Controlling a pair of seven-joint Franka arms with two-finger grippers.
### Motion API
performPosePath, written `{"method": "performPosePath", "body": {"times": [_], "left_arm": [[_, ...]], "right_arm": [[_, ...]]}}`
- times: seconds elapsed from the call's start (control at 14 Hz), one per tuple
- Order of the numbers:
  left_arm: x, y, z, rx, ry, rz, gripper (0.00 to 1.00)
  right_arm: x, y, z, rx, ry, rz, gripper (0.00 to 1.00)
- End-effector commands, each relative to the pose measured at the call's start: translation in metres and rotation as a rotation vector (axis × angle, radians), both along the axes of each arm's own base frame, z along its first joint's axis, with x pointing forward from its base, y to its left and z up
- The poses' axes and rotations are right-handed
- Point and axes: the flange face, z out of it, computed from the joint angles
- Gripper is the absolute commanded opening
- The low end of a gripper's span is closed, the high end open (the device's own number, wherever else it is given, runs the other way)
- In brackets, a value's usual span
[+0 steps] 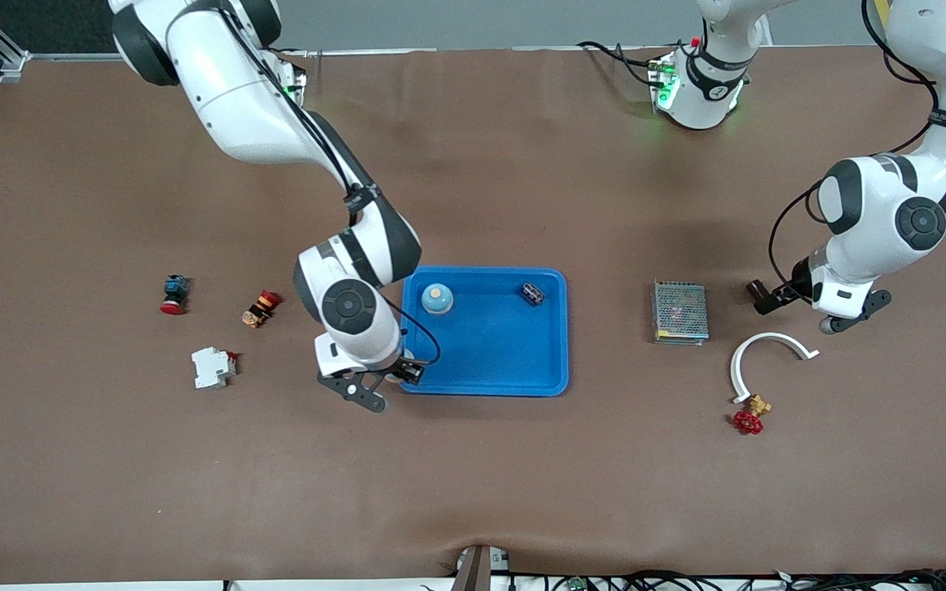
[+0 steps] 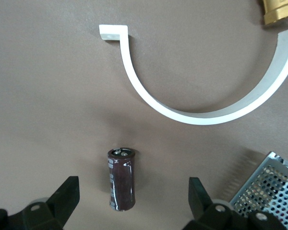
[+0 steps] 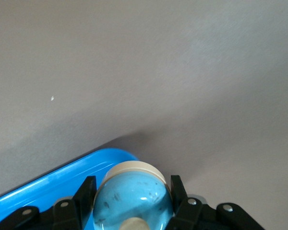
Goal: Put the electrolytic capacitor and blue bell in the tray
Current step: 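Carry the bell toward the tray while the left gripper grasps the capacitor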
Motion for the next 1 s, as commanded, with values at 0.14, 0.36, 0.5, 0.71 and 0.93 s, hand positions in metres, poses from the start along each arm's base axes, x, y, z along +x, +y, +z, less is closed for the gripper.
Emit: {"method": "performPosePath", "body": {"times": [0.14,0.36,0.5,0.71,0.93], "left_arm": [[-0.008,0.009,-0.016,-0.018,-0.011,0.040,1.00],[-0.010,0.011,-0.024,-0.023,-0.011,0.045,1.00],[-0.013,0.010,-0.031,-0.027,-0.012,0.047,1.00],[-0.018,0.009,-0.040,-0.032,-0.017,0.049,1.00],[-0.020,0.007,-0.047,-0.036,-0.025,0.050,1.00]], "right_arm": [[-0.006,0.025,-0.004,-0.019,-0.011,-0.050,0.00],[-0.018,0.040,-0.016,-0.025,0.004,-0.057,0.00],[-0.027,0.048,-0.028,-0.033,0.019,-0.051,0.00],[-0.032,0.053,-0.039,-0.036,0.027,-0.064,0.00],[-0.034,0.056,-0.042,-0.035,0.027,-0.074,0.00]]}}
